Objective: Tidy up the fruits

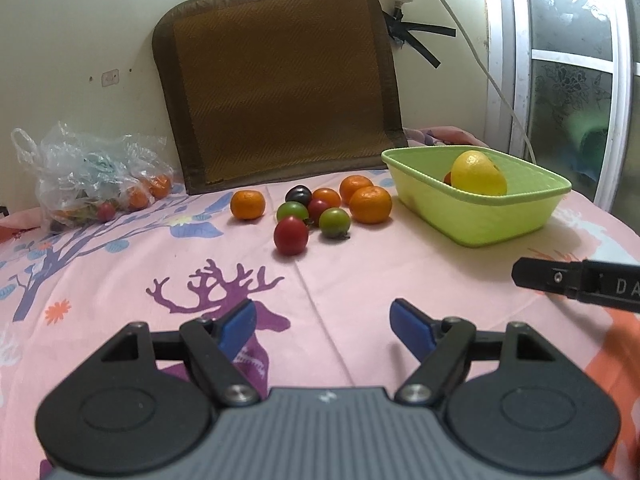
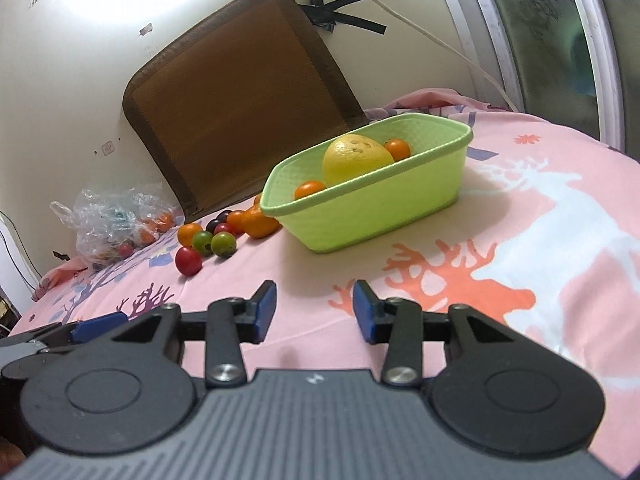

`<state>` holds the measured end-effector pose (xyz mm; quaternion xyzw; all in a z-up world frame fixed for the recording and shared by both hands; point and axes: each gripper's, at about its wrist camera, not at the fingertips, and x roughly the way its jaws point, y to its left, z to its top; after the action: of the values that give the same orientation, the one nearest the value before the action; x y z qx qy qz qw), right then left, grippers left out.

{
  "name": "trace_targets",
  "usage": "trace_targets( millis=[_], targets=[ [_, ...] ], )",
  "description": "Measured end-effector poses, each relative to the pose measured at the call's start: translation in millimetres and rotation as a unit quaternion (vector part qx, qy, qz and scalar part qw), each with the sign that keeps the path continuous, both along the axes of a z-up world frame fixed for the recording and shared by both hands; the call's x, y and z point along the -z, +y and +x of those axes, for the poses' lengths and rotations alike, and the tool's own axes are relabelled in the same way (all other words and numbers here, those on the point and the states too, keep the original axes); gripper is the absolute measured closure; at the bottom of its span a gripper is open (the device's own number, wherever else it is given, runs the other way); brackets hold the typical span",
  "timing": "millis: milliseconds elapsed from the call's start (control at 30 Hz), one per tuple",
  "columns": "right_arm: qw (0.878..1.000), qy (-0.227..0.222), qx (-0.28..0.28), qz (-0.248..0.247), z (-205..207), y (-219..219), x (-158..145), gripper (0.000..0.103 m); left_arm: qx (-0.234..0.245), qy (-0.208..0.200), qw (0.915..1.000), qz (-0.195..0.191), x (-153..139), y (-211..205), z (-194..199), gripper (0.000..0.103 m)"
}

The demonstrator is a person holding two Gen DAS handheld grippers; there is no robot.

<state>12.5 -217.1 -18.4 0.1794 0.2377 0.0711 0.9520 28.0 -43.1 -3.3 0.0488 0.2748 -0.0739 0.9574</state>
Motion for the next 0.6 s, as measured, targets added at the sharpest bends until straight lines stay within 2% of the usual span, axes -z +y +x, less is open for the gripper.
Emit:
trace_targets(
  millis=[267, 600],
  targets=[
    [1.000, 0.000, 0.000, 0.005, -0.3, -0.9, -0.1, 0.058, -0.009, 0.017, 0.9998, -0.001, 1.9, 0.4, 4.8, 0.027],
    [1.000, -0.001, -0.001, 0.006, -0.1, -1.4, 0.0, 0.057, -0.012, 0.020, 0.9997, -0.002, 2.4, 0.5, 5.7, 0.025]
  ],
)
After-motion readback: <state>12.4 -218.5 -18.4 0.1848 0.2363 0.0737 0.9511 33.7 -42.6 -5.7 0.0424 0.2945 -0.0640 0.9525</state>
